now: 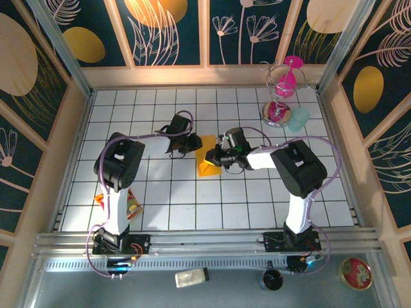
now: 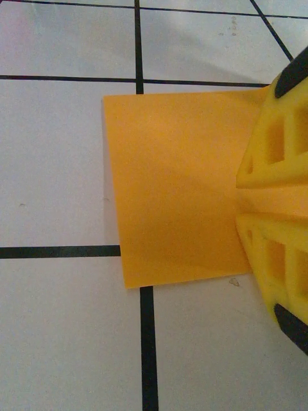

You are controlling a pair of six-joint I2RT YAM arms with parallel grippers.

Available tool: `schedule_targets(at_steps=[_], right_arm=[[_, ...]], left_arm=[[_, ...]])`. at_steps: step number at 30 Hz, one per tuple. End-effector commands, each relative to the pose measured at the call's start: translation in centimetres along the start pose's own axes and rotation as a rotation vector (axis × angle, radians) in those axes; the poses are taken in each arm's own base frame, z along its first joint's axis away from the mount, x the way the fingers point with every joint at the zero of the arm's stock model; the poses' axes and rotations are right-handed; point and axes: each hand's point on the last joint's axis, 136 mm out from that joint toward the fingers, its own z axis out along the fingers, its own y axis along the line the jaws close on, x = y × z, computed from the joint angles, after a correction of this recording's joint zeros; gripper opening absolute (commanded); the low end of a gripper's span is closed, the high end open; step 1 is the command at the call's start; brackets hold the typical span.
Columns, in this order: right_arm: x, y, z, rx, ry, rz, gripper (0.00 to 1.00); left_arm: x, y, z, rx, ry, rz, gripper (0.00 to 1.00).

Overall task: Fold a paper plane with a square sheet of paper (pick it up from the middle)
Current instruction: Fold the triangle a second time at the center of the table.

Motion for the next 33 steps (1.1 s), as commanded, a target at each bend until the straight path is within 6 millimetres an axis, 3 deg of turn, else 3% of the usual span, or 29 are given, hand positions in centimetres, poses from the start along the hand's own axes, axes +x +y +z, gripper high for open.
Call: schedule_targets(at_steps=[1, 33], right_arm=[[-0.6, 1.4, 0.6, -0.043, -0.006, -0.015, 0.00], [-0.8, -0.6, 2.0, 0.044, 0.018, -0.035, 0.00]], left_arm=[[2.4, 2.2, 0.4, -0.062, 0.072, -0.040, 0.18], [2.5, 2.1, 0.4, -0.052, 0.075, -0.036, 0.18]])
